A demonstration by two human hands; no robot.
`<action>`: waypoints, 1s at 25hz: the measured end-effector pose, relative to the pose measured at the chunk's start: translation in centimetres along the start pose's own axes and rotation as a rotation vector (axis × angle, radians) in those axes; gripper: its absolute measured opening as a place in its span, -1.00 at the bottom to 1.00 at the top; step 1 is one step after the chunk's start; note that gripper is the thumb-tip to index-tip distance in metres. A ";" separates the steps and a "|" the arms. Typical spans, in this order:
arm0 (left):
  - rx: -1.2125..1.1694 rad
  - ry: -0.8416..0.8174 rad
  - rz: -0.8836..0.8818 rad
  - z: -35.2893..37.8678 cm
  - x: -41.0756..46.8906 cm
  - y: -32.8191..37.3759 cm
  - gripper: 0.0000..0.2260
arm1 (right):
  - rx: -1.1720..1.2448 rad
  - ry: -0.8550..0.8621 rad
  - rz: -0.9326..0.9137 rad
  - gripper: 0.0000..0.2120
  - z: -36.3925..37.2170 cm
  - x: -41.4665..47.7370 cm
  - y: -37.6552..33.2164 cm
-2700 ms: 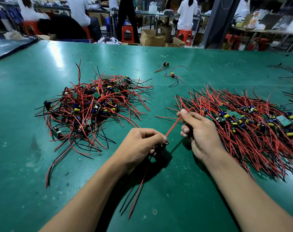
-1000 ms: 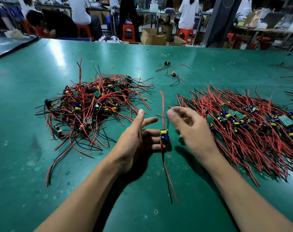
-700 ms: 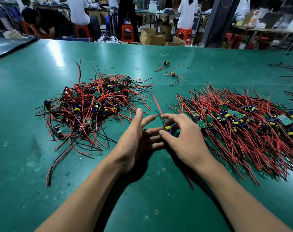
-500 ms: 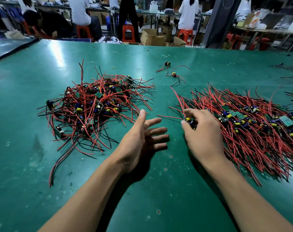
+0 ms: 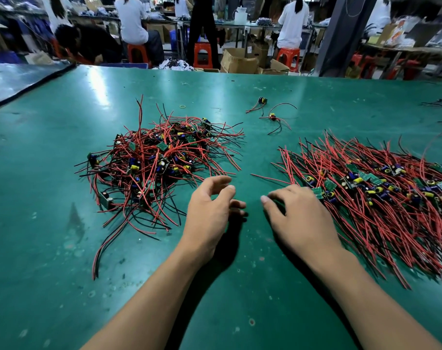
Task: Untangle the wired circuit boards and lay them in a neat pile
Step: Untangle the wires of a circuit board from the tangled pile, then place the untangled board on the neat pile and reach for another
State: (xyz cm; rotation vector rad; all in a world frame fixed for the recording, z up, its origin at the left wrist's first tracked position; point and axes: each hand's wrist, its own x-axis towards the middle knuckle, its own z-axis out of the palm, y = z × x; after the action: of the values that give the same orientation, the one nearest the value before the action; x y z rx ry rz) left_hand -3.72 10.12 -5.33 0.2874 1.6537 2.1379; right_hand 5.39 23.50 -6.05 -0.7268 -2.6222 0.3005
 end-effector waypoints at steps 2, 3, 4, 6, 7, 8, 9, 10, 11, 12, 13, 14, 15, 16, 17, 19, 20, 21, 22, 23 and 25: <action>0.039 0.126 0.082 -0.8 0.6 0.1 -0.83 | -0.054 -0.015 0.048 -0.70 -0.3 0.2 0.3; 0.026 0.176 0.105 -1.2 0.9 0.2 -0.78 | -0.071 -0.025 0.052 -0.71 -0.3 0.3 0.2; -0.001 0.211 0.122 -1.6 1.2 0.4 -0.74 | -0.068 -0.028 0.040 -0.72 -0.3 0.2 -0.1; -0.044 0.232 0.130 -2.1 1.7 0.7 -0.60 | 0.014 -0.016 -0.026 -0.75 -0.1 -0.2 -0.8; -0.047 0.219 0.112 -2.2 2.0 0.8 -0.52 | 0.081 -0.009 -0.067 -0.77 0.0 -0.3 -1.1; -0.049 0.191 0.081 -2.4 2.3 0.9 -0.45 | 0.143 -0.012 -0.106 -0.78 0.2 -0.5 -1.4; -0.065 0.158 0.042 -2.6 2.6 1.1 -0.40 | 0.184 -0.026 -0.141 -0.79 0.4 -0.7 -1.7; -0.100 0.129 0.005 -2.8 2.9 1.2 -0.39 | 0.205 -0.042 -0.169 -0.79 0.7 -0.7 -1.9; -0.150 0.109 -0.028 -3.1 3.1 1.4 -0.40 | 0.222 -0.051 -0.184 -0.80 1.0 -0.7 -2.0; -0.197 0.100 -0.052 -3.3 3.3 1.5 -0.42 | 0.251 -0.048 -0.174 -0.81 1.2 -0.6 -1.9; -0.222 0.100 -0.062 -3.5 3.5 1.7 -0.44 | 0.295 -0.035 -0.144 -0.83 1.3 -0.4 -1.8; -0.226 0.107 -0.058 -3.6 3.6 1.7 -0.47 | 0.346 -0.016 -0.103 -0.84 1.3 -0.1 -1.6; -0.220 0.120 -0.046 -3.7 3.7 1.7 -0.49 | 0.400 0.005 -0.061 -0.86 1.3 0.0 -1.5; -0.215 0.136 -0.027 -3.8 3.7 1.8 -0.52 | 0.453 0.018 -0.021 -0.87 1.2 0.1 -1.4; -0.209 0.153 -0.007 -3.8 3.6 1.8 -0.56 | 0.496 0.022 0.016 -0.88 1.1 0.2 -1.3; -0.172 0.183 0.042 -3.7 3.2 1.7 -0.68 | 0.543 0.017 0.058 -0.89 1.1 0.3 -1.2; -0.117 0.185 0.067 -3.6 3.0 1.6 -0.74 | 0.558 0.011 0.069 -0.89 1.1 0.3 -1.2; -0.036 0.171 0.090 -3.5 2.6 1.3 -0.80 | 0.576 0.008 0.077 -0.90 1.2 0.4 -1.1; 0.045 0.141 0.115 -3.3 2.3 1.1 -0.85 | 0.599 0.005 0.092 -0.90 1.1 0.4 -1.0; 0.106 0.105 0.132 -2.9 1.8 0.9 -0.89 | 0.622 0.001 0.105 -0.92 1.0 0.5 -0.9; 0.154 0.038 0.137 -2.1 0.8 0.4 -0.89 | 0.658 -0.021 0.105 -0.88 0.9 0.5 -0.8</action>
State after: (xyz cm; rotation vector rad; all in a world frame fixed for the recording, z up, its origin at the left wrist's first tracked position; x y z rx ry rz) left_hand -5.43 8.55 -5.55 0.4198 1.8735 2.1278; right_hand 4.23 22.99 -6.46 -0.6189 -2.2797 1.1321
